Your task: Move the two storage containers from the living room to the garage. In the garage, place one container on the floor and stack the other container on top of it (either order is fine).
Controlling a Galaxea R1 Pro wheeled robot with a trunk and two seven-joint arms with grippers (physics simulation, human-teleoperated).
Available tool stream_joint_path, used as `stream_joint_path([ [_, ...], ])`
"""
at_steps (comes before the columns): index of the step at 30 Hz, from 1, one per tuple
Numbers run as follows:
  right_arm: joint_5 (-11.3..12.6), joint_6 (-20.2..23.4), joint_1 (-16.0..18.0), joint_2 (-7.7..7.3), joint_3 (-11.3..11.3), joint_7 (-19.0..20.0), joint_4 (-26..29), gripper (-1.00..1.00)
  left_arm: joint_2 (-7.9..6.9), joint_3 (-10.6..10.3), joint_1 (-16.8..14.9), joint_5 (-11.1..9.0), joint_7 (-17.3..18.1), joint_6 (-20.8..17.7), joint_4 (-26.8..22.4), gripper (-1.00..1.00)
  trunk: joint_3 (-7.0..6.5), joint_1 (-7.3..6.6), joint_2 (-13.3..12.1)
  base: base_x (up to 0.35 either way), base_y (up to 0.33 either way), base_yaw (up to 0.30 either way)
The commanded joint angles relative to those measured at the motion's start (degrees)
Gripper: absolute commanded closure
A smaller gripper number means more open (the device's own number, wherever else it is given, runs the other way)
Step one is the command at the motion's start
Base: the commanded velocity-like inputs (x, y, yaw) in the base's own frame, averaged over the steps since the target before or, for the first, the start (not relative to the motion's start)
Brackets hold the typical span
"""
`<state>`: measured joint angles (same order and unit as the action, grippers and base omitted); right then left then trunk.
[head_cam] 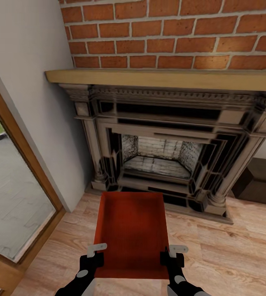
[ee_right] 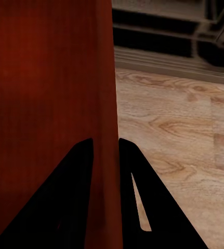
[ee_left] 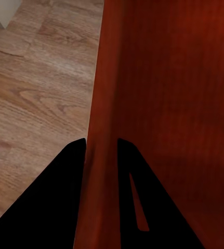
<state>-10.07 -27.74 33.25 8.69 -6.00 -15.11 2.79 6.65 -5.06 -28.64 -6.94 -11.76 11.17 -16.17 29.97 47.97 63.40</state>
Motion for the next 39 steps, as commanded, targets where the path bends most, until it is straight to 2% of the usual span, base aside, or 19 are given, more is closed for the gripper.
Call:
stream_joint_path([
  [1, 0.1, -0.6, 0.1, 0.01, 3.2, -1.9, 0.1, 1.0, 0.12, -1.2, 0.0, -1.2, -0.4, -2.3, 0.3, 1.0, -0.05, 0.0, 0.0, 0.0, 0.0, 0.0],
  [39, 0.0, -1.6, 0.1, -0.04, 3.2, -1.7, 0.1, 1.0, 0.09, -1.2, 0.0, -1.2, -0.4, -2.3, 0.3, 1.0, -3.49, 0.0, 0.0, 0.0, 0.0, 0.0],
])
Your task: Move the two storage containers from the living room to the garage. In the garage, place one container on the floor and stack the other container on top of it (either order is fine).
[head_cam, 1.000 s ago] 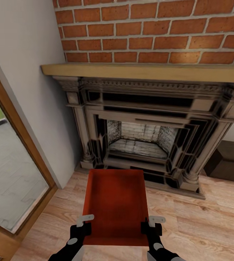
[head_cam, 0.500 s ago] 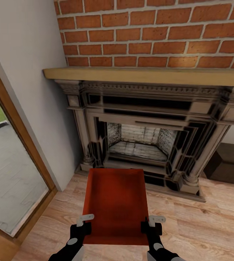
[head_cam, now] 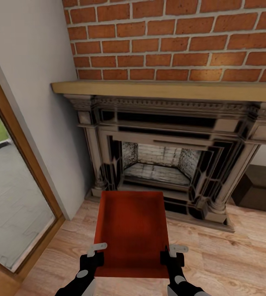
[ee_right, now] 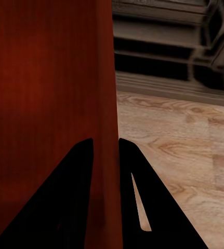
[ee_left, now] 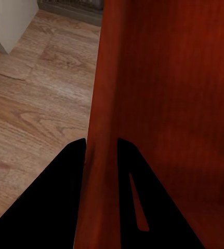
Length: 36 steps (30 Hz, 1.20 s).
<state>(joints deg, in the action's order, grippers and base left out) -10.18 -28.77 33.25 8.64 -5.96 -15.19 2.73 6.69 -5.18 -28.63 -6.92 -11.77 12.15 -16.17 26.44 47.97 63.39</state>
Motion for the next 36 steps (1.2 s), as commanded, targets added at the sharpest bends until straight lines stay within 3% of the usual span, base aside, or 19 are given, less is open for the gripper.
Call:
stream_joint_path([
  [1, 0.2, -0.6, 0.1, 0.0, 3.1, -1.6, 0.1, 1.0, 0.04, -1.1, 0.0, -1.3, -0.4, -3.3, 0.3, 1.0, -0.04, 0.0, 0.0, 0.0, 0.0, 0.0],
  [36, 0.2, -0.6, 0.1, -0.03, 3.1, -1.5, 0.1, 1.0, 0.07, -1.1, 0.0, -1.3, -0.4, -3.3, 0.3, 1.0, -3.21, 0.0, 0.0, 0.0, 0.0, 0.0],
])
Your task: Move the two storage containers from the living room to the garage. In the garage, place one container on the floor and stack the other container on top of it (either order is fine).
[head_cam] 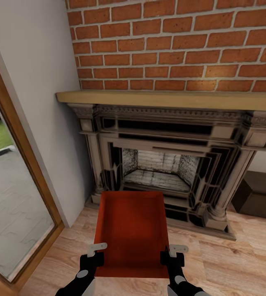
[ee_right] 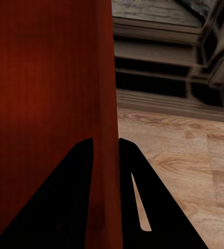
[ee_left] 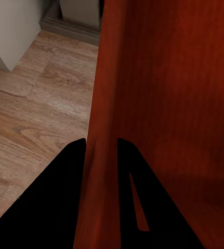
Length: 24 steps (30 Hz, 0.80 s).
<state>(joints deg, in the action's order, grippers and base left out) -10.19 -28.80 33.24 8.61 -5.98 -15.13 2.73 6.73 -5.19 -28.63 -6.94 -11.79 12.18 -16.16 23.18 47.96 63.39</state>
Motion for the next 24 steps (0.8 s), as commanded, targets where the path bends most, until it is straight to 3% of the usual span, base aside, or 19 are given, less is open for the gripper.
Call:
stream_joint_path([
  [1, 0.2, -0.6, 0.1, 0.01, 3.2, -1.6, 0.1, 1.0, 0.04, -1.1, 0.0, -1.2, -0.3, -3.3, 0.3, 1.0, -0.04, 0.0, 0.0, 0.0, 0.0, 0.0],
  [24, 0.2, -0.6, 0.1, 0.0, 3.2, -1.5, 0.1, 1.0, 0.04, -1.1, 0.0, -1.2, -0.3, -3.3, 0.3, 1.0, -2.12, 0.0, 0.0, 0.0, 0.0, 0.0],
])
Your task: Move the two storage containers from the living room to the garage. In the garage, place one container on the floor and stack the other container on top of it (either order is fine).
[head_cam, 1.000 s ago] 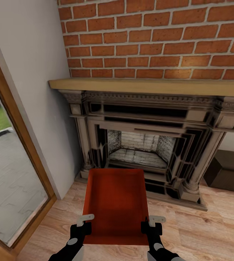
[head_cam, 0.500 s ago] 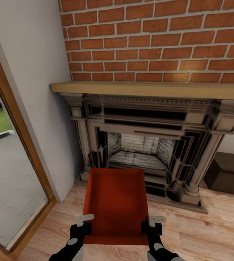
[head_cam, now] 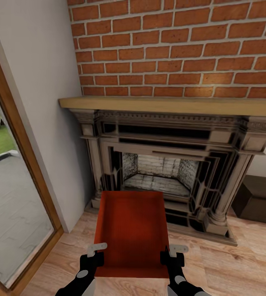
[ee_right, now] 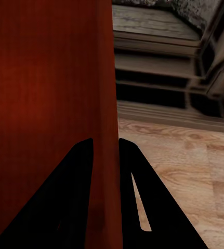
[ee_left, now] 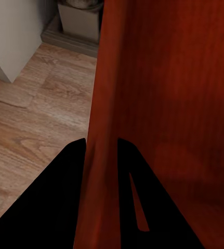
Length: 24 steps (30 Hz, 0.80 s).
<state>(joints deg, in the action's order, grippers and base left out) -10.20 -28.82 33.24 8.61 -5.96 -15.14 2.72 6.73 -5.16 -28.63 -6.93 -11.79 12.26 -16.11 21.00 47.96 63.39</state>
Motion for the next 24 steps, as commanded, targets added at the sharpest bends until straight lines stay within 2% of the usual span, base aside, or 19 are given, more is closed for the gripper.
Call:
stream_joint_path([
  [1, 0.2, -0.6, 0.1, 0.01, 3.1, -1.5, 0.1, 1.0, 0.04, -1.1, 0.0, -1.2, -0.3, -3.4, 0.3, 1.0, -0.04, 0.0, 0.0, 0.0, 0.0, 0.0],
  [24, 0.2, -0.6, 0.1, 0.01, 3.2, -1.5, 0.1, 1.0, 0.02, -1.1, 0.0, -1.2, -0.3, -3.4, 0.2, 1.0, -2.12, 0.0, 0.0, 0.0, 0.0, 0.0],
])
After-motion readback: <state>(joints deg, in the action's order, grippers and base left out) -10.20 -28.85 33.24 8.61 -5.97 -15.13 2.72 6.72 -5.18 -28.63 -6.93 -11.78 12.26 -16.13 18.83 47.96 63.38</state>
